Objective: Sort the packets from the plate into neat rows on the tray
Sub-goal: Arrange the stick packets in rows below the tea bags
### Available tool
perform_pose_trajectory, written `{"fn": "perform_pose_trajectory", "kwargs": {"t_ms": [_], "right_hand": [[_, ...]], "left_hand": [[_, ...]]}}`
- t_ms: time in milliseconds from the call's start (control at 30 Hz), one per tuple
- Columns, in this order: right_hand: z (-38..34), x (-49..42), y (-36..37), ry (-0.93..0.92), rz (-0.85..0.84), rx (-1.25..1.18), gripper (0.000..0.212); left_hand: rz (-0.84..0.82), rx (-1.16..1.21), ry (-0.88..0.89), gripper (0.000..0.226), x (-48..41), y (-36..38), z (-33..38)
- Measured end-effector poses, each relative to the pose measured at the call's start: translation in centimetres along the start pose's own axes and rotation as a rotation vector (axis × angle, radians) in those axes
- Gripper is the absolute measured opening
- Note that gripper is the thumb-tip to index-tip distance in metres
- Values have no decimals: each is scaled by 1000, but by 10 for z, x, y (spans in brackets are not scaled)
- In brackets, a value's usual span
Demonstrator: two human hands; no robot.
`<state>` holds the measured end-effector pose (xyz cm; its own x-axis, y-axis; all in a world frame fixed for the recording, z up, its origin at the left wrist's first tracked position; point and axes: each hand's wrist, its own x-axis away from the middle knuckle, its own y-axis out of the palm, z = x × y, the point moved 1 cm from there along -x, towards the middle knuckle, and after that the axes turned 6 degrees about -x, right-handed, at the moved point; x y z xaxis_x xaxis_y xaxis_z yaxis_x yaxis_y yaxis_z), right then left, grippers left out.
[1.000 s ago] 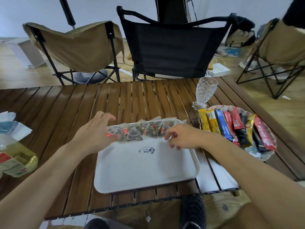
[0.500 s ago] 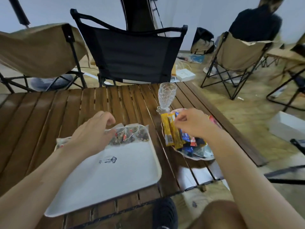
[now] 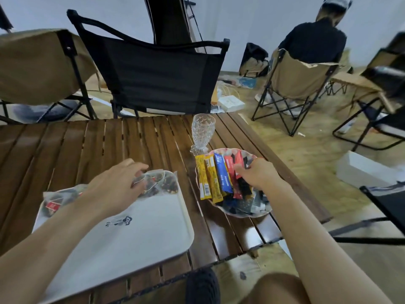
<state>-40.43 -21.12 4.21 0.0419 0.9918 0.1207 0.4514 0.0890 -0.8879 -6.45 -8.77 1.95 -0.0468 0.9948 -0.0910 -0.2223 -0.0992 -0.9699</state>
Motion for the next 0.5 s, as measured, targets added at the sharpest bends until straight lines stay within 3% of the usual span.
{"fn": "perform_pose_trajectory", "kwargs": {"t_ms": [167, 500], "right_hand": [[-5, -6, 8, 9, -27, 50, 18], [-6, -9, 10, 41, -46, 25, 13]], "left_hand": [[-32, 15, -23, 35, 3, -4, -8], [-8, 36, -38, 27, 9, -7, -22]]}}
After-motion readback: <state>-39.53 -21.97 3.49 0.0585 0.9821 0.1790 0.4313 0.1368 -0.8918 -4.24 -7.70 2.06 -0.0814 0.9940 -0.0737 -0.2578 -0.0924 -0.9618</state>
